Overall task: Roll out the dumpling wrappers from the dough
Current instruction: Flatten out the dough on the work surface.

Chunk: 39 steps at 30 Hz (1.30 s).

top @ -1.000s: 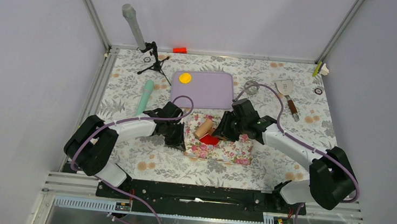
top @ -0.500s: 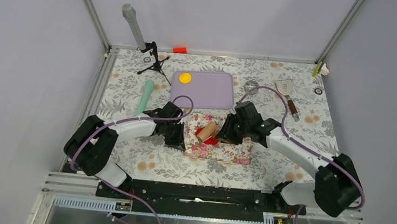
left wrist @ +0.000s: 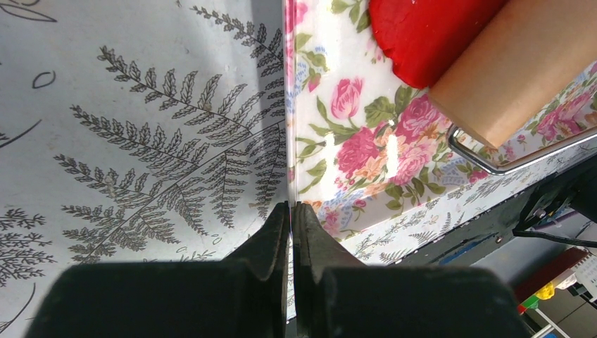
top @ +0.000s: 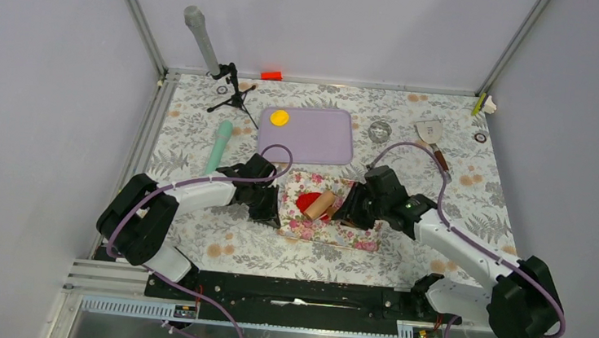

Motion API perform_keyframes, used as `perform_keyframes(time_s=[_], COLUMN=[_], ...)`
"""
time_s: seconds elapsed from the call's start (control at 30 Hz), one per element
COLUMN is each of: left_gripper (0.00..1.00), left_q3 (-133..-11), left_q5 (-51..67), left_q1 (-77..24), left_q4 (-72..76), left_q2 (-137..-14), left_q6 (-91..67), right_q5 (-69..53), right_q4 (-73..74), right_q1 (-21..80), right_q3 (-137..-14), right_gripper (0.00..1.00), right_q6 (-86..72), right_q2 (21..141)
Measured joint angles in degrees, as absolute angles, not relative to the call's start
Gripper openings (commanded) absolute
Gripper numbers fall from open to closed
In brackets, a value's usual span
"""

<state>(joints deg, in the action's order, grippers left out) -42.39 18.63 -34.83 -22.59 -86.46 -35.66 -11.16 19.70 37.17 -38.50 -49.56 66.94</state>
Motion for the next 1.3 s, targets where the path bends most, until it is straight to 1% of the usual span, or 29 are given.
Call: perform_keyframes(time_s=[0.1, 0.27, 0.33, 0.47, 0.6, 0.67, 0.8, 0.93, 1.0, 1.13, 1.3], left_gripper=[0.00, 0.00, 0.00, 0.00, 0.00, 0.00, 0.00, 0.00, 0.00, 0.00, 0.00], left_q3=[-42.4, -42.3, -42.3, -42.3, -42.3, -42.3, -42.3, -42.3, -42.3, -42.3, -42.3], left_q5=[18.6, 18.4, 18.4, 18.5, 18.6, 18.6, 18.6, 18.6, 18.6, 18.7, 19.0], left_q1=[-34.8, -34.8, -34.8, -34.8, -34.8, -34.8, -34.8, -34.7, -34.6, -34.7, -34.8], left_q4=[-22.6, -22.7, -22.7, -22.5, -22.5, -22.5, -22.7, -22.8, -22.9, -22.9, -22.9], left_q2=[-86.5, -86.3, -86.3, -86.3, -86.4, -86.4, -86.4, -86.4, -86.4, -86.4, -86.4], left_q6=[-35.7, -35.7, -35.7, -35.7, -35.6, -35.6, -35.7, -35.8, -35.8, -35.8, -35.7], right_q5=[-11.7, -13.6, -13.7, -12.9, -11.4, -10.9, -11.6, -13.3, -13.9, -13.9, -12.6], right_q4=[19.2, 13.3, 12.0, 13.1, 19.6, 22.6, 21.2, 13.8, 10.7, 9.3, 15.9], right_q1=[37.1, 37.1, 37.1, 37.1, 37.1, 37.1, 37.1, 37.1, 37.1, 37.1, 37.1], right_q3=[-40.5, -46.6, -46.4, -43.1, -39.5, -39.0, -40.4, -43.0, -43.2, -40.0, -36.1], right_gripper=[0.00, 0.00, 0.00, 0.00, 0.00, 0.00, 0.00, 0.00, 0.00, 0.00, 0.00], right_q6=[-49.7, -49.7, -49.7, -49.7, -49.9, -50.0, -50.1, -50.7, -51.0, -51.4, -51.9], right_q2=[70.0, 80.0, 80.6, 75.8, 67.6, 65.8, 69.1, 76.7, 78.1, 74.9, 66.2])
